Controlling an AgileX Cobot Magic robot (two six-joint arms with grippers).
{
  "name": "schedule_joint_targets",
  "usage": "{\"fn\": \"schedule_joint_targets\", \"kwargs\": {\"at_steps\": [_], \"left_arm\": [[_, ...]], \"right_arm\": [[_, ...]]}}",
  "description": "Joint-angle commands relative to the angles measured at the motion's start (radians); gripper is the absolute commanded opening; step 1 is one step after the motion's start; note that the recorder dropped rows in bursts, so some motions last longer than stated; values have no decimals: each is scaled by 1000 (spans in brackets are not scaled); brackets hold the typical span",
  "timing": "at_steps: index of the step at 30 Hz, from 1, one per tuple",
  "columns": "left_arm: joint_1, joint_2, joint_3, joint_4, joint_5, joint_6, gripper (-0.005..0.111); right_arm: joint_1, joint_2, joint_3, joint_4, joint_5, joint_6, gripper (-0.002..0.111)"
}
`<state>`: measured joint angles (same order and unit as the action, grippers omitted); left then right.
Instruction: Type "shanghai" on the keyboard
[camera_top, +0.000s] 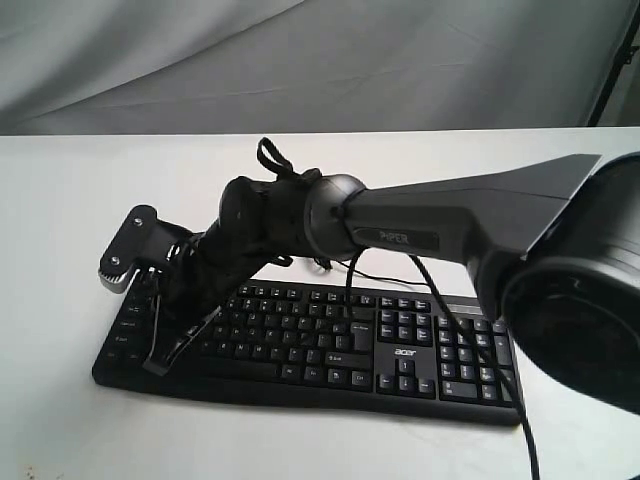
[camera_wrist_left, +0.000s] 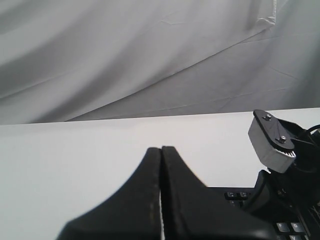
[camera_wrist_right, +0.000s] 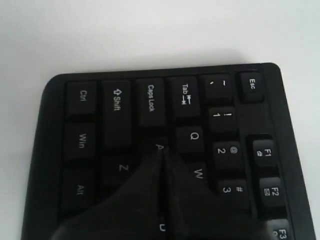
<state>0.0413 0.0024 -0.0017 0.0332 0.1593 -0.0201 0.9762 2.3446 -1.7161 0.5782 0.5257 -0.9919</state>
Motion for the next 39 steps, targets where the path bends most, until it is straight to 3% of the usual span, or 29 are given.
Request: {"fn": "schedule_joint_targets", "kwargs": {"at_steps": [1, 7, 13, 23, 39], "left_arm": [[-6, -2, 2, 0, -6, -3, 0], [-6, -2, 2, 0, -6, -3, 0], [-6, -2, 2, 0, -6, -3, 0], [-6, -2, 2, 0, -6, -3, 0], [-6, -2, 2, 0, -6, -3, 0]], "right_arm": [[1, 0, -8, -11, -1, 10, 0], [1, -29, -7, -11, 10, 8, 0], [-11, -157, 12, -171, 67, 119, 0], [-60, -325, 390, -124, -160, 143, 0], [-60, -263, 400, -5, -186, 48, 0]]}}
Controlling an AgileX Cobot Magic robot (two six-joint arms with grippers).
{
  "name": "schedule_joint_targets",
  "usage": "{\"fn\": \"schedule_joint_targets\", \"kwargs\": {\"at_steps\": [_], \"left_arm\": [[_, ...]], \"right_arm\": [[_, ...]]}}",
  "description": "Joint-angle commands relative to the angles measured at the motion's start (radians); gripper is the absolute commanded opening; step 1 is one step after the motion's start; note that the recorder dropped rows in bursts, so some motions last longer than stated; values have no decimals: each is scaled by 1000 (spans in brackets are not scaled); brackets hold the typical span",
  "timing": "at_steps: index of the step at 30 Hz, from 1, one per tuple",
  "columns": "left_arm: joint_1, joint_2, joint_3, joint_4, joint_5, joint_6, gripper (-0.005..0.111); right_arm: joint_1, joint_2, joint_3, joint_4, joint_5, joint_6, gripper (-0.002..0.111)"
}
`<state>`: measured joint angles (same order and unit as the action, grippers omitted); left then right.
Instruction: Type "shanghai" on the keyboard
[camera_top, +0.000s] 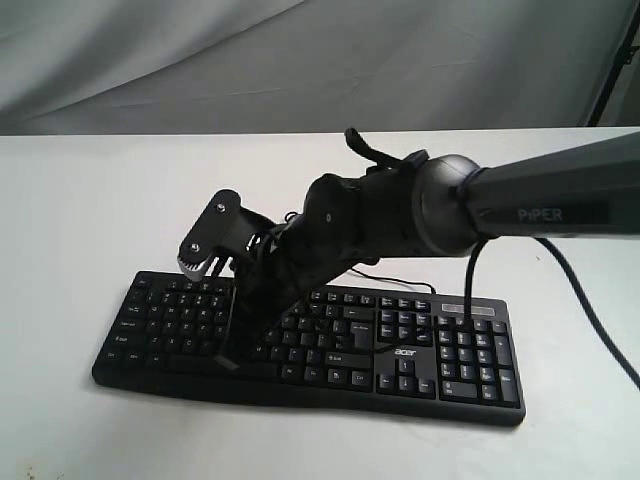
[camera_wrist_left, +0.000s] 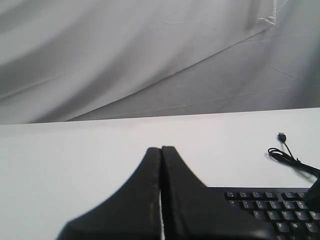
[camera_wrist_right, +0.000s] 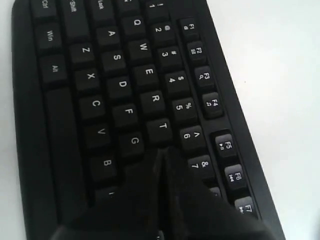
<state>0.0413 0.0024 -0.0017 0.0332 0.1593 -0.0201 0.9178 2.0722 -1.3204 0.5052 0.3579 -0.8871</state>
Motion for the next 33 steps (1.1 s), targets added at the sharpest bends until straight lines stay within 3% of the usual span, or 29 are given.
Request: {"fn": "schedule_joint_targets", "kwargs": {"at_steps": [1, 33], "left_arm": [[-6, -2, 2, 0, -6, -3, 0], [-6, -2, 2, 0, -6, -3, 0]], "right_arm": [[-1, 11, 4, 83, -18, -74, 0], [0, 48, 4, 108, -25, -96, 0]]}}
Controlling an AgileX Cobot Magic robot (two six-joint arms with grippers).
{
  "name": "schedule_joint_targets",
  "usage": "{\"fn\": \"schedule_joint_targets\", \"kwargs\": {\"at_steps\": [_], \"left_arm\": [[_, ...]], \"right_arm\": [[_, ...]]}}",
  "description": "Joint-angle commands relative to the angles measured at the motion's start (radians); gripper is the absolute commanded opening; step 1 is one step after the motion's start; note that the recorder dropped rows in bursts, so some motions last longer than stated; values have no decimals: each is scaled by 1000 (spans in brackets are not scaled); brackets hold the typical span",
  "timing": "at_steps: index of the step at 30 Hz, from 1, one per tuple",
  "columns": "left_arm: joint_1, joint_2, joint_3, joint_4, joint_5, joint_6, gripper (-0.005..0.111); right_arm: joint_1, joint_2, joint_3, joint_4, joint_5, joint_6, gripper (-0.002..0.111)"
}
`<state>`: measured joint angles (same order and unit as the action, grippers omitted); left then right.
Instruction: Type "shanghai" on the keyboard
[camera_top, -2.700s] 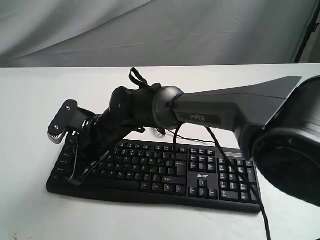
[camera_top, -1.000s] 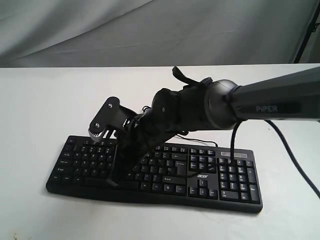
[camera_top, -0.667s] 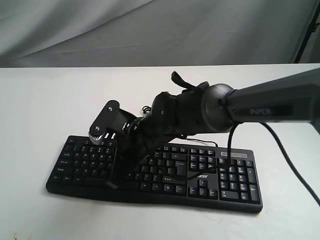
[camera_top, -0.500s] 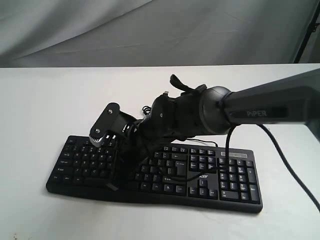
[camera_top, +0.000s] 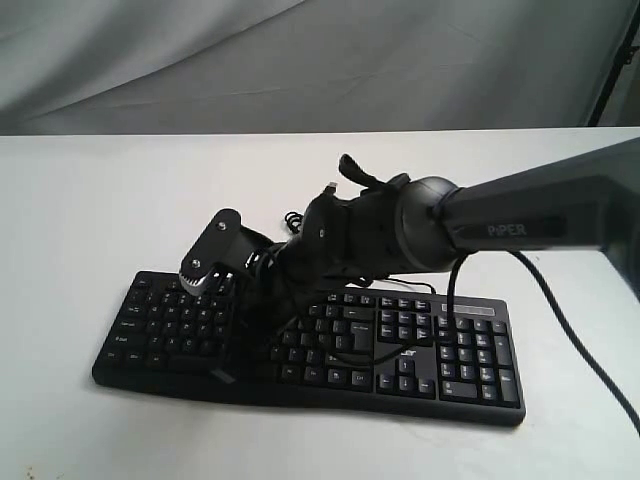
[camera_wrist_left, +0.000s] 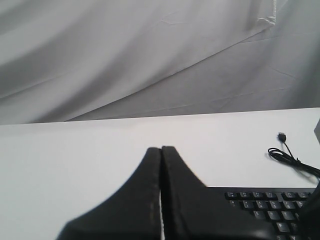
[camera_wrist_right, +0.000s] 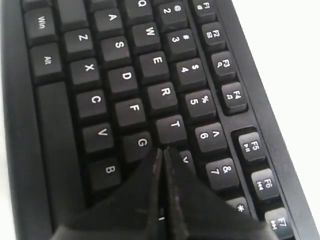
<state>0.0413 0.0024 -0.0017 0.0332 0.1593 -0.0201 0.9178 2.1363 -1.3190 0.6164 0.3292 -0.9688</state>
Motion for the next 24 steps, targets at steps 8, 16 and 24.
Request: {"fn": "schedule_joint_targets", "kwargs": {"at_steps": [8, 16, 24], "left_arm": [[-6, -2, 2, 0, -6, -3, 0], [-6, -2, 2, 0, -6, -3, 0], [-6, -2, 2, 0, -6, -3, 0]], "right_arm": [[26, -54, -52, -4, 21, -14, 0], [61, 69, -275, -4, 111, -7, 0], [75, 198, -451, -4, 206, -1, 0]]}}
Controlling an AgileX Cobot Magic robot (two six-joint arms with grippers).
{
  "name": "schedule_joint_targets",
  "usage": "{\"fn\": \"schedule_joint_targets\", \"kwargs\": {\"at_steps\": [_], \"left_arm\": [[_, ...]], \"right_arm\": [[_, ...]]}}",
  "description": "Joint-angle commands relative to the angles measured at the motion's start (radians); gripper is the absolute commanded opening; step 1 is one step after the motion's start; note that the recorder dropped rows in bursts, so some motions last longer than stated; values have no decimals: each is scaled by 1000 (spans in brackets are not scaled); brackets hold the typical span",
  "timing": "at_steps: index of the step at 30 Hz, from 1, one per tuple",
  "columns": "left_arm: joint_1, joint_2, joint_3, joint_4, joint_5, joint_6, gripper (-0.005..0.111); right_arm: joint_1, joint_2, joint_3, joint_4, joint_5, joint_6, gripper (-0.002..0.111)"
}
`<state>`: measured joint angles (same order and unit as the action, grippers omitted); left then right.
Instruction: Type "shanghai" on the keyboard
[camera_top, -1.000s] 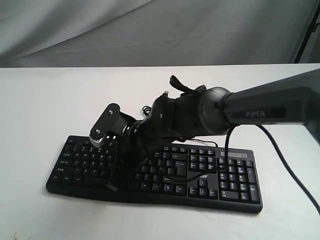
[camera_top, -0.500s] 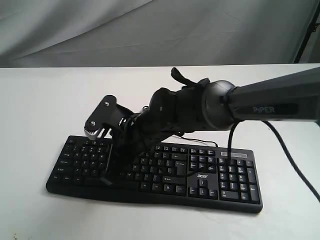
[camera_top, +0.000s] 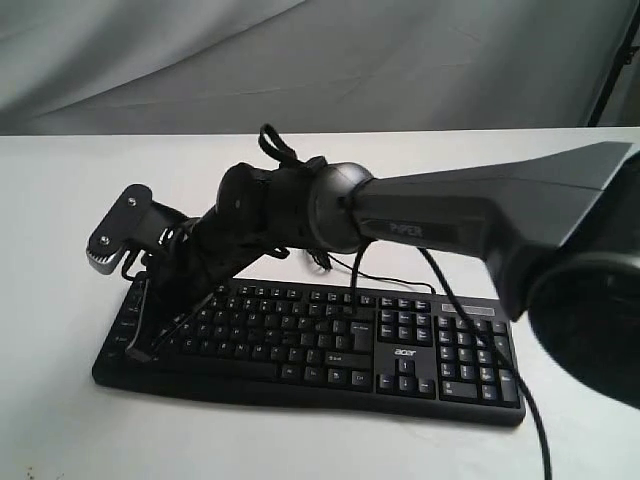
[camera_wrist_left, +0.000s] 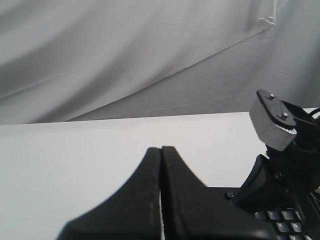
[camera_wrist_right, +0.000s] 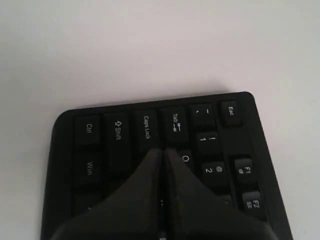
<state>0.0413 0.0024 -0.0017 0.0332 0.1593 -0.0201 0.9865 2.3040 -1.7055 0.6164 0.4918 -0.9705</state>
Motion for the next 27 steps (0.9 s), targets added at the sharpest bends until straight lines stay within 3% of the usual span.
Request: {"fn": "schedule_joint_targets", "kwargs": {"at_steps": [1, 22, 27], "left_arm": [[-6, -2, 2, 0, -6, -3, 0], [-6, -2, 2, 0, -6, -3, 0], [-6, -2, 2, 0, -6, -3, 0]], "right_arm": [[6, 38, -75, -4, 47, 1, 0], [13, 81, -83, -6, 45, 1, 0], [11, -4, -83, -146, 86, 65, 0]]}}
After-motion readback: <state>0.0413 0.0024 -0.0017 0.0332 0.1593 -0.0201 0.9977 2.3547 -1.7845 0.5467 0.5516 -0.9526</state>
